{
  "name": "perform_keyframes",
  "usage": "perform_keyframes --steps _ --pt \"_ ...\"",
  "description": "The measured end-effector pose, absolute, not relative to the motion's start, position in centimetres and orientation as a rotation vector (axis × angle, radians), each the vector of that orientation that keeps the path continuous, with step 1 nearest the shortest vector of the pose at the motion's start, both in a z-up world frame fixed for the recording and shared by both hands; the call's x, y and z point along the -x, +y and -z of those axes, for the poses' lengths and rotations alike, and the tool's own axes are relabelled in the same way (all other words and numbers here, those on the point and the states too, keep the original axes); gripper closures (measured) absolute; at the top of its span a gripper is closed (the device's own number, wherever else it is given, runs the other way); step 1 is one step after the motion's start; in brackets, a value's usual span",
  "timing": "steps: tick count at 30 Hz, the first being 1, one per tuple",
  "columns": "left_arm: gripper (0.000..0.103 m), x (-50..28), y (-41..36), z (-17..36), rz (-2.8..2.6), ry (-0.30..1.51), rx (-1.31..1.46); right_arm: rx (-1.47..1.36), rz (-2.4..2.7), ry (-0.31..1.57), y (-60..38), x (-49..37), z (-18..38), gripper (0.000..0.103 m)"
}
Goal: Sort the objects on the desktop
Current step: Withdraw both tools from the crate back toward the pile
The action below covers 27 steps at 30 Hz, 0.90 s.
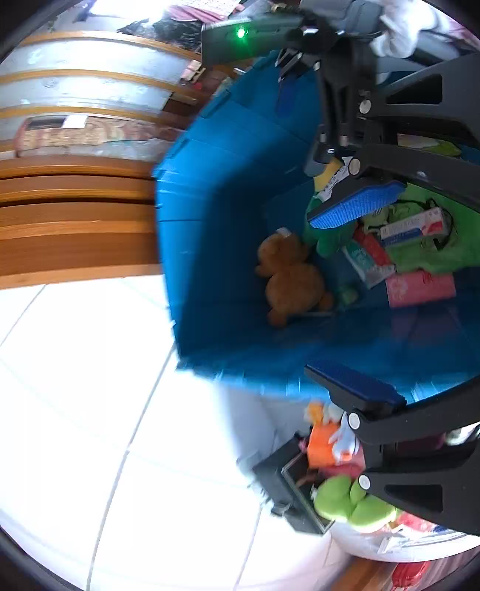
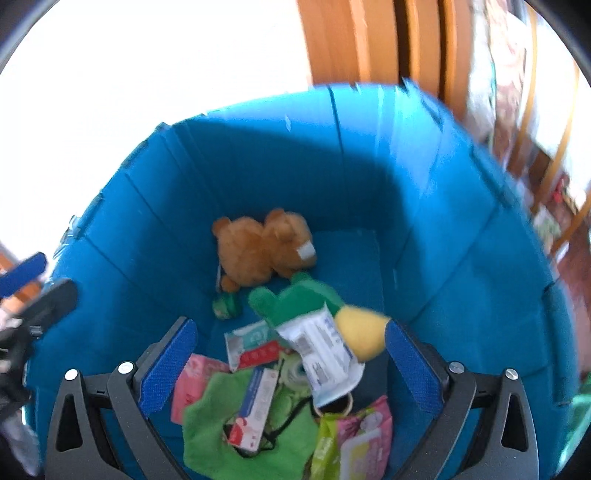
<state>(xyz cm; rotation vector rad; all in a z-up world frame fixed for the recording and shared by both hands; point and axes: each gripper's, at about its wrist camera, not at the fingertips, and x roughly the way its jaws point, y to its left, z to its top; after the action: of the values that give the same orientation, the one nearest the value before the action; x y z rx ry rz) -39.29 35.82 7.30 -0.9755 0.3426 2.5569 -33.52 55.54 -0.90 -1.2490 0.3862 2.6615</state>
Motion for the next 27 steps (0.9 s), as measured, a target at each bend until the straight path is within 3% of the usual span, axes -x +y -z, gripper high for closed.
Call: perform_keyframes --steps 5,10,12,13,14,20,27 --pt "0.029 36.0 29.8 -10.3 -2.691 0.325 0.839 1.1 -2.776 0.292 52.8 31.9 -2.8 0.0" --pt "0.028 32.7 22.5 -11.5 -2.843 0.243 0.735 0.999 -2.956 0.319 47.6 30.1 -7.2 0.0" --pt "0.021 31.5 19.1 -11.2 -2.886 0.191 0.72 0.951 -3.028 0.284 44.5 29.1 -8.5 0.0" --pt "0.009 30.9 17.5 -10.8 -2.912 0.174 0.712 0.933 -3.063 0.275 43.0 28.7 -8.9 0.0" --pt "0.0 30.3 15.9 -10.3 -2.947 0.16 0.699 0.915 -3.099 0.27 41.6 28.3 -9.1 0.0" --pt "0.0 27.4 7.6 -6.0 -3.108 0.144 0.735 0.902 -3.265 0.233 31.6 27.1 -7.8 0.0" --pt "0.0 25.4 -2.5 3.2 -3.114 -0.022 1.077 0.938 -3.402 0.143 21.9 26.4 -4.3 0.0"
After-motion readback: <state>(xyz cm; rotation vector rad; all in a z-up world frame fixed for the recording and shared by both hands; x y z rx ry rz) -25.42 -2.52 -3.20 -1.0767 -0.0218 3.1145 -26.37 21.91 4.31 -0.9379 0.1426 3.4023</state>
